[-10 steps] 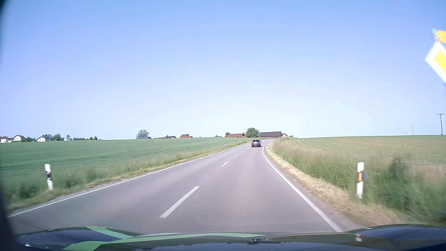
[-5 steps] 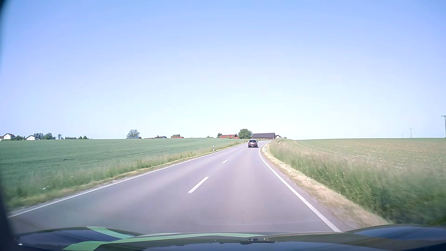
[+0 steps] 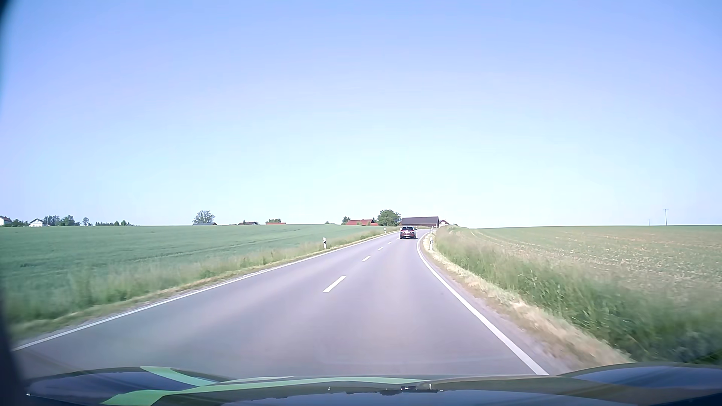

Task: Follow the waypoints while adhering to traffic rules and regulations

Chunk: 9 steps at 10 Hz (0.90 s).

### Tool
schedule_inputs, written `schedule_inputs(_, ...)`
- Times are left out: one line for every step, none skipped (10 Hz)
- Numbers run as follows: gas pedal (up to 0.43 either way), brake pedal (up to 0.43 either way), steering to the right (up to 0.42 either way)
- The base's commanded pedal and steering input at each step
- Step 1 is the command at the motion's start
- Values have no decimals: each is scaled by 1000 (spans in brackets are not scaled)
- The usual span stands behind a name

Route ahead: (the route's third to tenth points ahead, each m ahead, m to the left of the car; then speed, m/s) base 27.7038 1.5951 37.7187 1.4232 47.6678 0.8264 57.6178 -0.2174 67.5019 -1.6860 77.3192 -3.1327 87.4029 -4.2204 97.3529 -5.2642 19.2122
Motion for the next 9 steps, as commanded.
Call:
schedule_inputs(339, 0, 11)
schedule_inputs(339, 0, 11)
schedule_inputs(311, 0, 11)
schedule_inputs(299, 0, 11)
schedule_inputs(299, 0, 10)
schedule_inputs(299, 0, 9)
schedule_inputs(287, 0, 8)
schedule_inputs(220, 0, 8)
schedule_inputs(220, 0, 7)
